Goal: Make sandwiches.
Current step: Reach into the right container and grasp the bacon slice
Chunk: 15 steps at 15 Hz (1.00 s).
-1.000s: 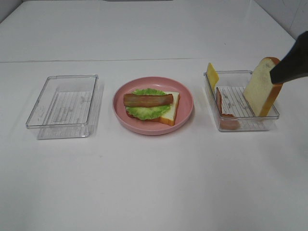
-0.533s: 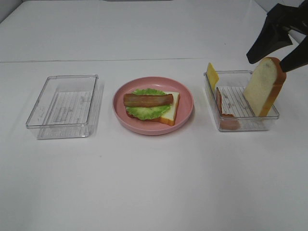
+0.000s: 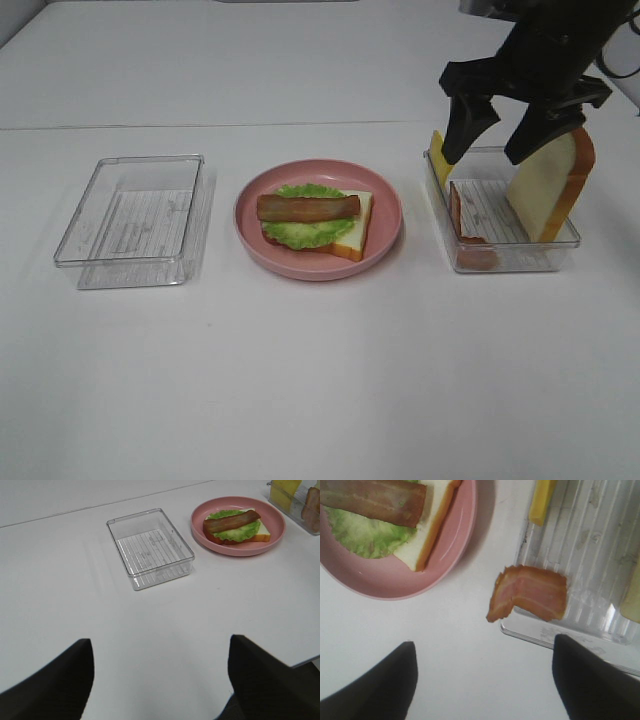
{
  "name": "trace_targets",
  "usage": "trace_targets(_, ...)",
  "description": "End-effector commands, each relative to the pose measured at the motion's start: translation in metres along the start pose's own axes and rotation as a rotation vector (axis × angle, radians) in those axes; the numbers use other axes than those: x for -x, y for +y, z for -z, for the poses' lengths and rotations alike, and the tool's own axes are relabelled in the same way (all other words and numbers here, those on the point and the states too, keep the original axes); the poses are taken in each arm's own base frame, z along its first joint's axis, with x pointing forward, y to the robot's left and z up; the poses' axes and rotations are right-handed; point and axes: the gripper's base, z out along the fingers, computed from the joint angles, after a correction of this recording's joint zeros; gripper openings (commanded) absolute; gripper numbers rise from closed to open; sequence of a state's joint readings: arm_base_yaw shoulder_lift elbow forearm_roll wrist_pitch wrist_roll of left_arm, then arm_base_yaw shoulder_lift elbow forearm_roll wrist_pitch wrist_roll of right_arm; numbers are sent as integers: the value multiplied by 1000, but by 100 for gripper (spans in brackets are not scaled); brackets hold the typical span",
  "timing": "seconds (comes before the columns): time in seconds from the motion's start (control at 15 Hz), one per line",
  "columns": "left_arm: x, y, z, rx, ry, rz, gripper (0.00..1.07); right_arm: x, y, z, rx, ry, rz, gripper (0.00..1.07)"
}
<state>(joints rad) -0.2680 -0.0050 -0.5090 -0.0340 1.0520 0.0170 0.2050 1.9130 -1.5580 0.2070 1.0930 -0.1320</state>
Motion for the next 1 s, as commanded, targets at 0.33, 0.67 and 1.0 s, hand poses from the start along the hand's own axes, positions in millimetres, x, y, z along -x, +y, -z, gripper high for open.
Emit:
trace_targets(0.33, -2, 0, 2, -1, -31, -1, 72, 30, -5, -48, -18, 140, -74, 60)
trace_targets(0.67, -2, 0, 2, -1, -31, -1, 72, 31, -11, -76, -25, 192, -84, 56)
trace_targets(1.0, -2, 0, 2, -1, -30, -1, 72, 32, -18, -82, -91, 190, -101, 31)
